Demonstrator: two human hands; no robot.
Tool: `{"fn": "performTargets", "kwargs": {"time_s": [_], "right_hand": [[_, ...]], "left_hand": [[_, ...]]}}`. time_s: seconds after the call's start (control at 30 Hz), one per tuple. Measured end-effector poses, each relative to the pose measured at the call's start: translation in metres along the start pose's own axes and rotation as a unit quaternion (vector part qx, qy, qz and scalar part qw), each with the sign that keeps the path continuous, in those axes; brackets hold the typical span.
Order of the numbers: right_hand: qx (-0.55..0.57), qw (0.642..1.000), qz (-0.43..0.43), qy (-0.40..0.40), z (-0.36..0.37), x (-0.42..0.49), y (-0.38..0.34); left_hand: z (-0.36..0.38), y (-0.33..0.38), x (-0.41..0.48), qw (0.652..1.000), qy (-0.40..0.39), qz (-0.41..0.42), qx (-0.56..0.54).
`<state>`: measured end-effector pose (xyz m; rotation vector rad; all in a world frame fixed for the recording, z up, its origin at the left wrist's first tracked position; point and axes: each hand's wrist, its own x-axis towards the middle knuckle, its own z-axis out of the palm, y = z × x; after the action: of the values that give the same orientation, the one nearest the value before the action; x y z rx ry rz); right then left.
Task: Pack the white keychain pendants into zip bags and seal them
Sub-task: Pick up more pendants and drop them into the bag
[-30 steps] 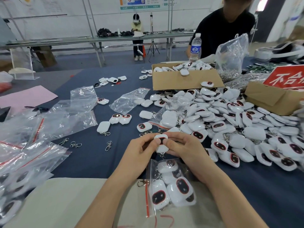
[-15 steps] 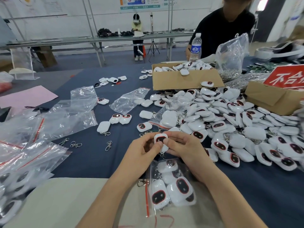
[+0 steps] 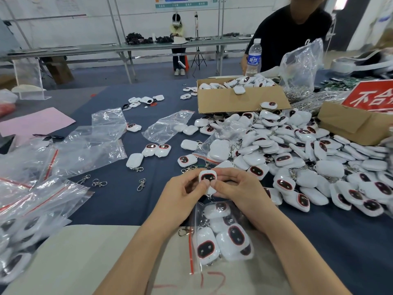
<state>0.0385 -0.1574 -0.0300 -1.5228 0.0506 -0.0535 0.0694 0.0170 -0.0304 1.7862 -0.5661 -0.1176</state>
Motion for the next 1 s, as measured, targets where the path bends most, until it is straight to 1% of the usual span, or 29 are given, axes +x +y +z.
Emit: {"fn": "performTargets", "kwargs": {"time_s": [0.17, 0.27, 0.33, 0.73, 0.83, 0.93, 1.0], "right_hand": [[0.0, 1.0, -0.008, 0.006, 0.002, 0.0004, 0.0], [0.026, 1.0, -0.01, 0.007, 0.0012, 0.0002, -0.001], [0.023, 1.0, -0.013, 0.0, 0.0006, -0.0003, -0.0017], [0.014, 1.0, -0.001, -0.003, -0.0007, -0.0011, -0.0015], [0.008, 1.0, -0.005, -0.003, -0.0006, -0.0008, -0.0014], [0.003, 1.0, -0.007, 0.007, -0.0009, -0.0004, -0.0012], [0.016, 1.0, -0.005, 0.015, -0.0005, -0.0002, -0.0011]], "left_hand": [[0.0018, -0.0003, 0.0018, 1.0, 0.014, 0.004, 0.023], [0.0035, 0.0001, 0.0013, 1.0, -0.007, 0.005, 0.023], [0.003, -0.0005, 0.0013, 0.999, -0.019, 0.007, 0.029], [0.0006, -0.0011, 0.0019, 0.999, -0.013, 0.014, 0.041], [0.0018, -0.0014, 0.0023, 1.0, 0.0, 0.005, 0.028], [0.004, -0.0015, 0.0046, 0.998, 0.038, -0.02, -0.039], [0.0039, -0.001, 0.0052, 0.995, 0.069, -0.021, -0.063]]}}
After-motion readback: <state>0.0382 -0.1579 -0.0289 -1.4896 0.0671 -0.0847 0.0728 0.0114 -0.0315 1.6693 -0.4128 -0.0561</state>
